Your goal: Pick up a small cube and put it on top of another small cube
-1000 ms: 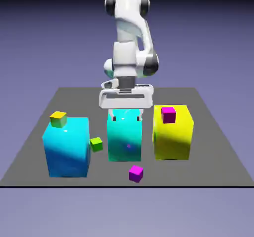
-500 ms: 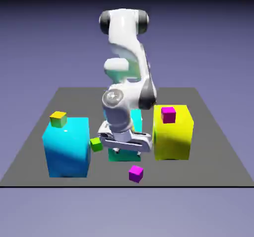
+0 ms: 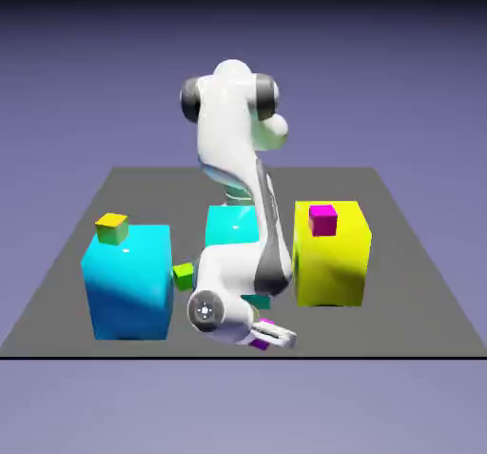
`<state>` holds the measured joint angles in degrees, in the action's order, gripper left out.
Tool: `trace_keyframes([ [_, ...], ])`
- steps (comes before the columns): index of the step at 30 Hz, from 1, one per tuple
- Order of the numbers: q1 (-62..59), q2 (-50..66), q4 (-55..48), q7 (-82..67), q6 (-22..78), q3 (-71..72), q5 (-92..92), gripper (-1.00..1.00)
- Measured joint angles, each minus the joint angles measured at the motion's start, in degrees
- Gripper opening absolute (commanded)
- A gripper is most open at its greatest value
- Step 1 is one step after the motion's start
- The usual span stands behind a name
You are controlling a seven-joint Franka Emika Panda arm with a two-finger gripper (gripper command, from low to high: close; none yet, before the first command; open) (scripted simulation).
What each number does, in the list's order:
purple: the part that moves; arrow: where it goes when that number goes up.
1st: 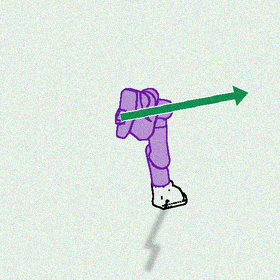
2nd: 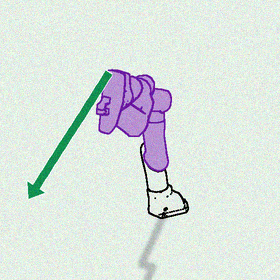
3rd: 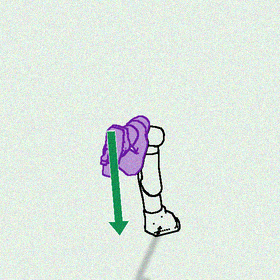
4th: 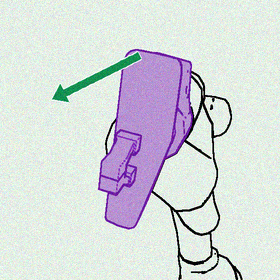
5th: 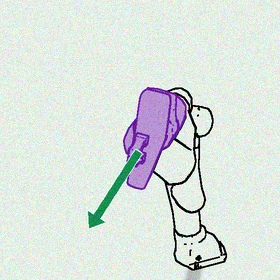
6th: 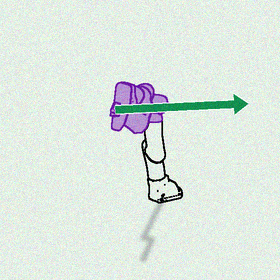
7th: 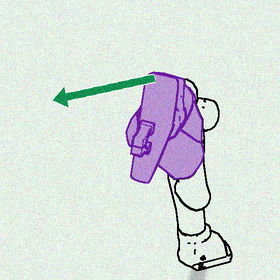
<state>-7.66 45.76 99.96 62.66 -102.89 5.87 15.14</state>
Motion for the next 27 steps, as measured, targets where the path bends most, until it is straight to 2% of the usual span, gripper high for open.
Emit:
trace_keyframes([
  [5, -1.71, -1.64, -7.49, 0.68, 7.86, 0.43, -1.98, -1.0],
  [9, -3.48, -7.12, -4.76, 1.06, -1.9, -1.59, -7.89, -1.0],
  [16, -2.47, -21.51, 6.81, 5.85, -19.08, -13.14, -12.39, -1.0],
  [27, 2.06, -44.36, 28.17, 16.16, -40.58, -35.68, -12.16, -1.0],
])
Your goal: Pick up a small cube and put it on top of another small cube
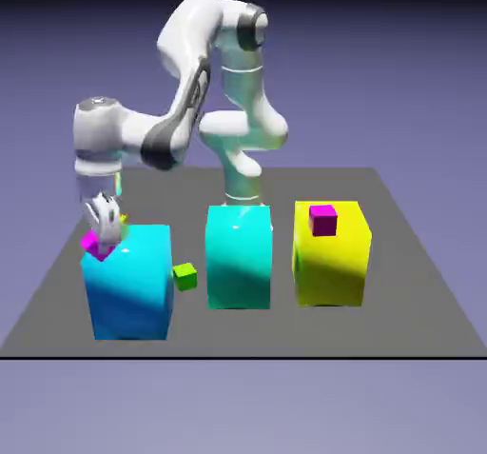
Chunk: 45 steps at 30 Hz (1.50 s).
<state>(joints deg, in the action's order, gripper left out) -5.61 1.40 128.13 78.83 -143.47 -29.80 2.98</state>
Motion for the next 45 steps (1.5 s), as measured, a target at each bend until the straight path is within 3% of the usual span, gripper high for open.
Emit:
trace_keyframes([
  [18, 13.95, -31.61, 33.83, 17.99, -21.58, -37.44, 11.04, -1.0],
  [25, 21.78, -39.7, 45.98, 25.58, -20.35, -51.98, 22.71, -1.0],
  [40, 49.35, -49.76, 43.24, 21.37, -37.46, -75.95, 24.37, -1.0],
  [41, 50.16, -50.05, 43.13, 21.22, -37.98, -76.64, 24.39, 1.0],
  [45, 46.02, -48.59, 43.69, 21.93, -35.28, -73.13, 24.31, 1.0],
])
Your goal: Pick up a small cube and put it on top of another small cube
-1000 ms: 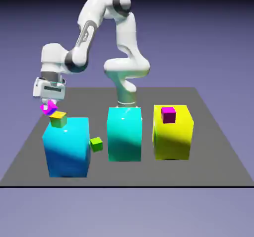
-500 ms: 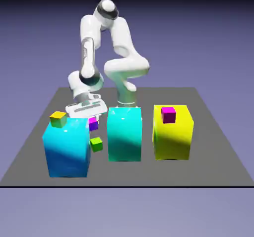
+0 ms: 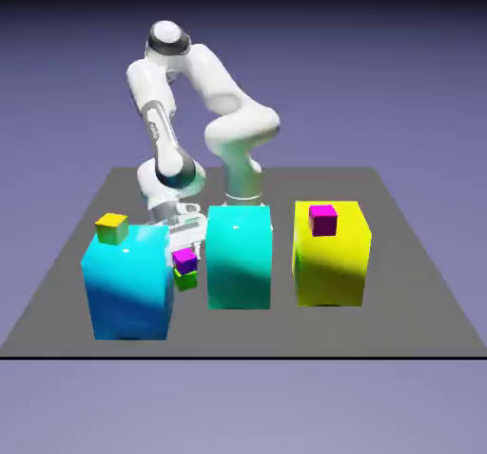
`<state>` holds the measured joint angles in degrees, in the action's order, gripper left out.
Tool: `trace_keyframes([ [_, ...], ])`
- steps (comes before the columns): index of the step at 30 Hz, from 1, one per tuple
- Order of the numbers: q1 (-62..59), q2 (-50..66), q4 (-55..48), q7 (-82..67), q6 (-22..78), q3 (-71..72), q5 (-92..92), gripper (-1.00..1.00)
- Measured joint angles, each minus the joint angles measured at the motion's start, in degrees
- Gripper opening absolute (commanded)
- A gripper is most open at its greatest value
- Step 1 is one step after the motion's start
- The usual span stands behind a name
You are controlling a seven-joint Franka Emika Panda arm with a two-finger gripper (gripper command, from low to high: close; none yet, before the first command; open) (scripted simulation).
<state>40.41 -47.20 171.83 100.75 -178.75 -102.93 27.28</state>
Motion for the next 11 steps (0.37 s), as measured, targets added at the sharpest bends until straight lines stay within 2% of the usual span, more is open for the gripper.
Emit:
trace_keyframes([
  [11, -22.82, 8.02, 3.09, 4.06, 14.59, 19.37, -0.66, 1.0],
])
